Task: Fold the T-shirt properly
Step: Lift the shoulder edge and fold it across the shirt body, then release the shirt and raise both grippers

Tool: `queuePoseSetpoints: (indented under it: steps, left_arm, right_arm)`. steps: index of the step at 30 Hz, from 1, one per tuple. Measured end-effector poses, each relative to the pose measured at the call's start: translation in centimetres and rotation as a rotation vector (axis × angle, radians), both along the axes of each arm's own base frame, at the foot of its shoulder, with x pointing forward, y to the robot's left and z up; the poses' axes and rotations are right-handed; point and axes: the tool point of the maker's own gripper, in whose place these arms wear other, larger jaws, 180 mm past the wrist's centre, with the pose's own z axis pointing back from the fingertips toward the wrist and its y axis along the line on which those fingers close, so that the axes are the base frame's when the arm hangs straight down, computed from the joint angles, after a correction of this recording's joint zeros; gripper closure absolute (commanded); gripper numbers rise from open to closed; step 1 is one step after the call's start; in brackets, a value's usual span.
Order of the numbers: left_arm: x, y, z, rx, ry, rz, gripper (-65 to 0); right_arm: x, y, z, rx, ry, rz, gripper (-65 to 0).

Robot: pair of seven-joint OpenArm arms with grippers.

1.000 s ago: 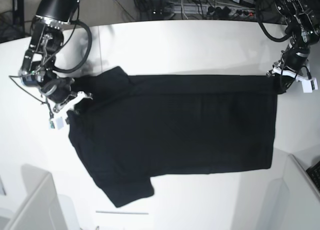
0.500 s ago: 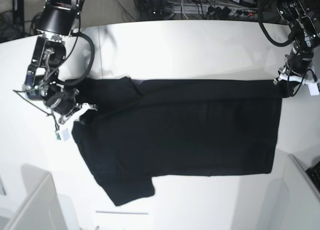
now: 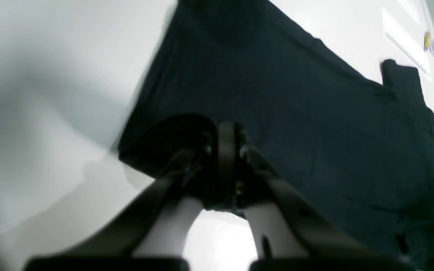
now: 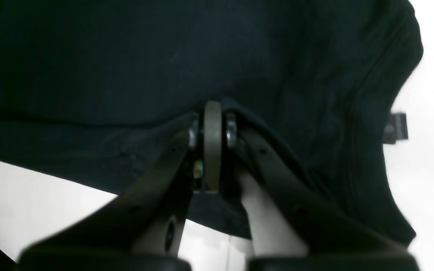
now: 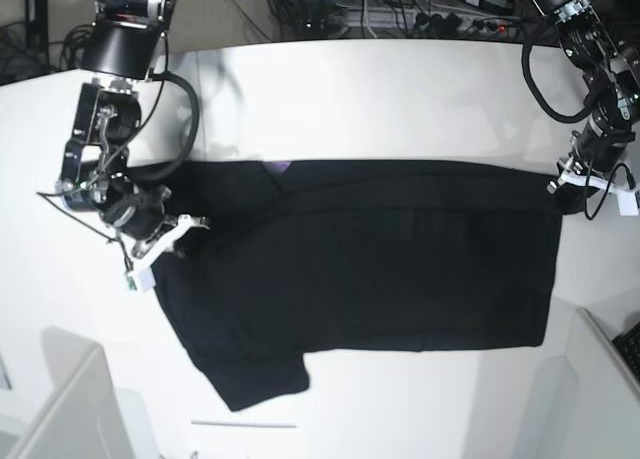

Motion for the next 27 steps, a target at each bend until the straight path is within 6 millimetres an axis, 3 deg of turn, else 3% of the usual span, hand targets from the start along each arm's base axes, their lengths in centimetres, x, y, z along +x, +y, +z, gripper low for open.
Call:
queuePoseSetpoints:
  steps: [9, 16, 21, 27]
  left_arm:
    - [0.3, 1.1, -1.9, -0.039, 0.044, 0.031, 0.0]
    - [2.1, 2.1, -1.4, -0.058, 0.015, 0.043, 0.0]
    - [1.9, 2.2, -2.6, -0.082, 0.053, 0.048, 0.0]
    - [3.9, 1.4, -2.7, -0.089, 0.056, -0.002, 0.0]
  right_arm:
    - [1.0, -0.4, -0.4, 0.026, 0.032, -0.059, 0.0]
    - [1.8, -0.4, -1.3, 0.046, 0.067, -0.065, 0.0]
    - [2.0, -0.5, -1.6, 0.056, 0.062, -0.076, 0.0]
    - [1.7, -0.6, -3.1, 0.065, 0.100, -0.088, 0.0]
